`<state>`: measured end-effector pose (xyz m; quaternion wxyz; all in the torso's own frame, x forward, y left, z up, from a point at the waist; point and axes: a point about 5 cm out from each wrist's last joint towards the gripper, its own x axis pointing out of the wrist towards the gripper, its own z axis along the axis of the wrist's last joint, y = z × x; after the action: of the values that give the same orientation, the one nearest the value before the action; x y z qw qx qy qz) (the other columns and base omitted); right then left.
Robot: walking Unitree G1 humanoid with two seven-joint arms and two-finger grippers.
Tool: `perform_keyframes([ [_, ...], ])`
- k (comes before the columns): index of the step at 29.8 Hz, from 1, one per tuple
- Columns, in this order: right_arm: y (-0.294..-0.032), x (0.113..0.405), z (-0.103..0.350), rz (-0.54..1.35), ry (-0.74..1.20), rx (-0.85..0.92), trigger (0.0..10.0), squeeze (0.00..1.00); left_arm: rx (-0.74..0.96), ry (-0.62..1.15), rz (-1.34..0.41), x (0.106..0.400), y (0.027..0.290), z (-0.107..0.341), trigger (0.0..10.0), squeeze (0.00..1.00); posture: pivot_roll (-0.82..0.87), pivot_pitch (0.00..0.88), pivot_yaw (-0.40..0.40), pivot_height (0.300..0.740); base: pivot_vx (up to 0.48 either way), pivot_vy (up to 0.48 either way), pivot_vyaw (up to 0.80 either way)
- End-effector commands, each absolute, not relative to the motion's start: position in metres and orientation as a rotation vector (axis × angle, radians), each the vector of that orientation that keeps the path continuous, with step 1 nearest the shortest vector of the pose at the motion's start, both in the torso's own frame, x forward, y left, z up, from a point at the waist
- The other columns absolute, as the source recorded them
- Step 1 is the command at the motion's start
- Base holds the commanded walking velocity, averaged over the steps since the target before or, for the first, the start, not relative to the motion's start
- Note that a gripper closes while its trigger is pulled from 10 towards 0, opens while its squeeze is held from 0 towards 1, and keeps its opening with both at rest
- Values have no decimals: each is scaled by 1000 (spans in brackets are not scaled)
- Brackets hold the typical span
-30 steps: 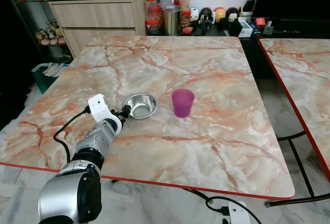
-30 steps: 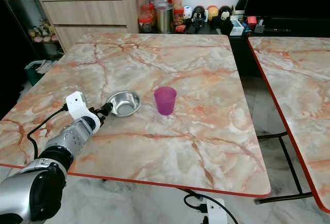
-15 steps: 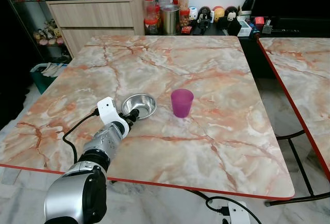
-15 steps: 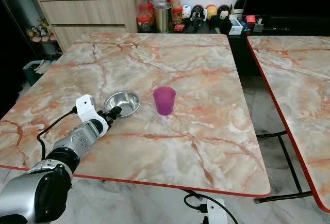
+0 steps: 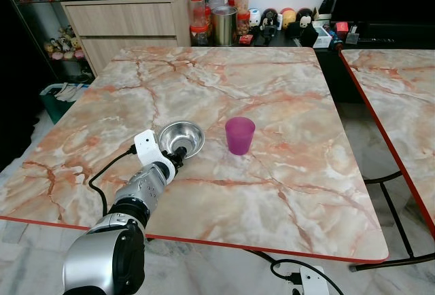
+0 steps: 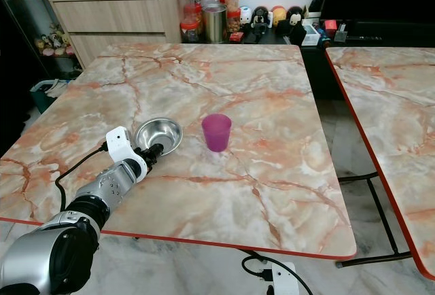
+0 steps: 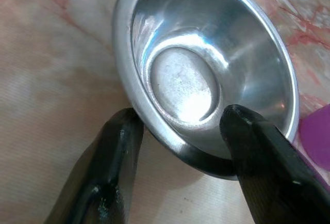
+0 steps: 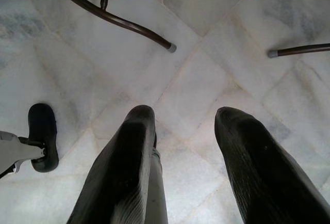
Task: Setting the table
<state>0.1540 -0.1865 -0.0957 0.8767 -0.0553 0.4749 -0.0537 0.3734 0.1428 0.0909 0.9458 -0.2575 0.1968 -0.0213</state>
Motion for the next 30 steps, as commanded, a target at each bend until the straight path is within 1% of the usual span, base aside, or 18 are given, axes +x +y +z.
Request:
perform_keyframes([
  [1, -184, 155, -96, -119, 986, -101, 10000, 0, -516, 413, -35, 372, 143, 89, 0, 0, 12, 0, 75, 740, 0, 0, 0],
  [8, -182, 154, -96, -110, 987, -104, 10000, 0, -511, 416, -17, 369, 144, 84, 0, 0, 11, 0, 79, 740, 0, 0, 0],
  [18, -180, 153, -97, -102, 989, -107, 10000, 0, -510, 391, 36, 364, 160, 79, 0, 0, 23, 0, 77, 740, 0, 0, 0],
  [21, -180, 154, -96, -103, 988, -105, 10000, 0, -527, 358, 73, 364, 165, 79, 0, 0, 25, 0, 74, 740, 0, 0, 0],
  [30, -181, 154, -96, -106, 987, -104, 10000, 0, -587, 264, 88, 364, 166, 86, 0, 0, 29, 0, 66, 740, 0, 0, 0],
])
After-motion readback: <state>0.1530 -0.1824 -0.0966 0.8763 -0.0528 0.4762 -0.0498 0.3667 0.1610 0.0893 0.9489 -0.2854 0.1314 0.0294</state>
